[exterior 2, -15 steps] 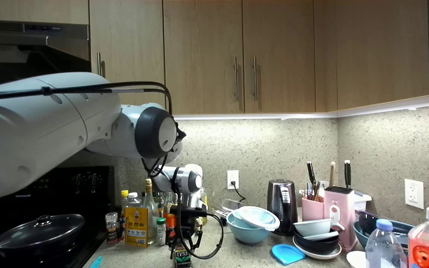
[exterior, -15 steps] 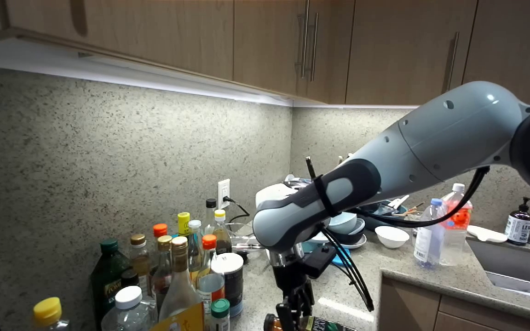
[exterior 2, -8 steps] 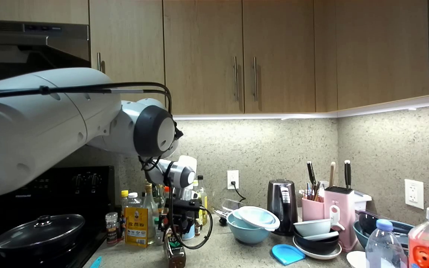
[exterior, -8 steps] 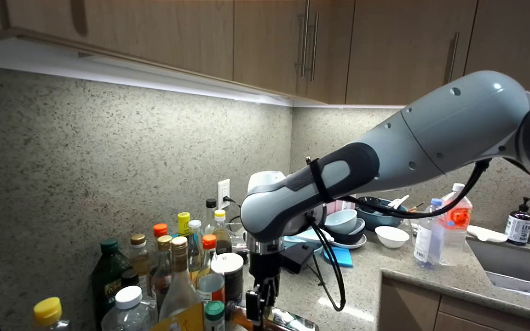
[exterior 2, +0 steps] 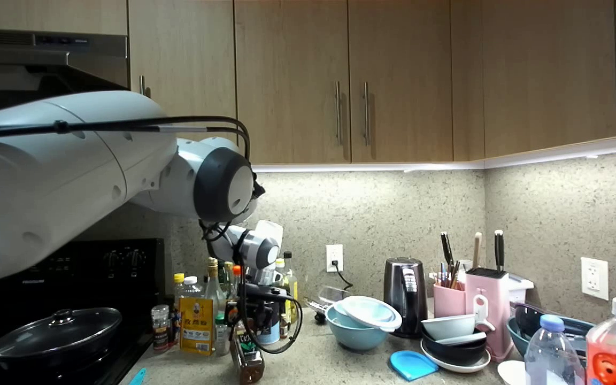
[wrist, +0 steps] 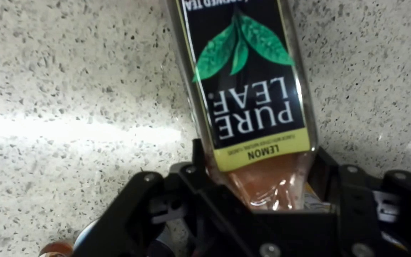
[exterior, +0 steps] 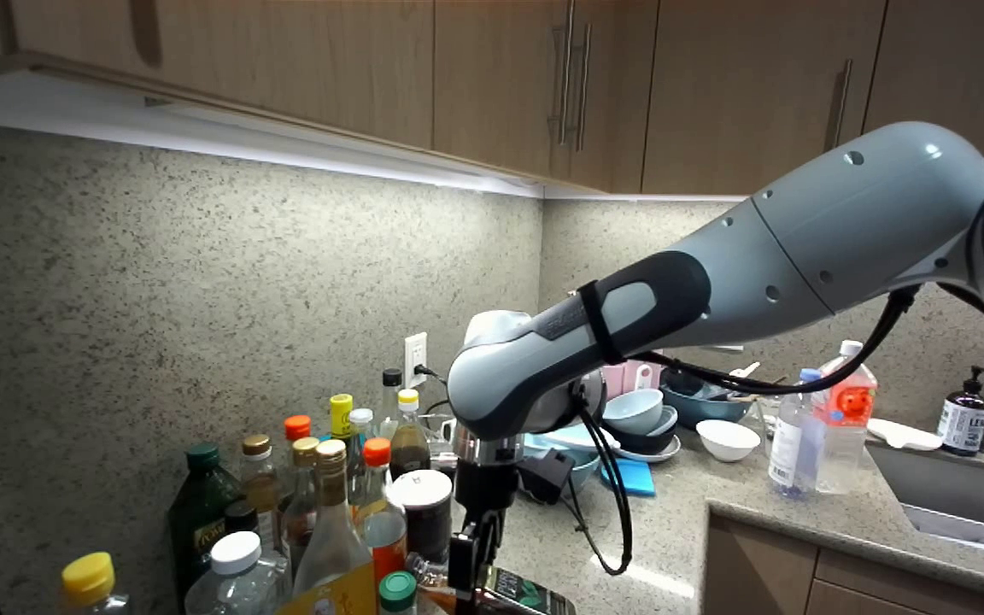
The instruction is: Put the bottle with the black lid upright
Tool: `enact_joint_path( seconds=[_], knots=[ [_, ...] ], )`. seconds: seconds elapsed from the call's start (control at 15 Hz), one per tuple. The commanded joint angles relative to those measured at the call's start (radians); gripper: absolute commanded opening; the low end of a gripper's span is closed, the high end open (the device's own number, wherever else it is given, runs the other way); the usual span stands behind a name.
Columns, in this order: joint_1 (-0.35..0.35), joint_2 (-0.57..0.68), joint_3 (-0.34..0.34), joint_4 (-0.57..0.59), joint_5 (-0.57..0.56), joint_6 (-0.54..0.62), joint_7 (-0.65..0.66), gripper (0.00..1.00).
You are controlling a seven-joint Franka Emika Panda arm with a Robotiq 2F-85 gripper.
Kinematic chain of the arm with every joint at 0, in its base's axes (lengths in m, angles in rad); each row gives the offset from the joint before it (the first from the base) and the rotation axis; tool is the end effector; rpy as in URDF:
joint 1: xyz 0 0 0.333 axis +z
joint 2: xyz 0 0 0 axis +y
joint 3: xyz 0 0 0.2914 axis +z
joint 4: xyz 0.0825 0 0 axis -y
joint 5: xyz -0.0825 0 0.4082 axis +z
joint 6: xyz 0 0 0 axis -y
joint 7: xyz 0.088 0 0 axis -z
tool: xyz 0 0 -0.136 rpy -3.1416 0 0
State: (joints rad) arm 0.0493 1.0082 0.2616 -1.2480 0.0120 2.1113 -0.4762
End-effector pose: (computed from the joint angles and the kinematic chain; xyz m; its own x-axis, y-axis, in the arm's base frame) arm 0.7065 0.1921 0.0944 0.7801 0.6256 -0.0084 0.6023 -0.7545 -0.2608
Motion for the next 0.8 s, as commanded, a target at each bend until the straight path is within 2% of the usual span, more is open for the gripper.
enact_joint_path(
  seconds=[0.0,0.4,0.73],
  knots=[
    [-0.049,-0.043,0.048,-0.068,0.065,0.047,-0.078,0.42],
    [-0.136,-0.027,0.119,-0.066,0.207,0.075,-0.194,0.42],
    [-0.188,-0.034,0.153,-0.091,0.326,0.114,-0.282,0.42]
  ],
)
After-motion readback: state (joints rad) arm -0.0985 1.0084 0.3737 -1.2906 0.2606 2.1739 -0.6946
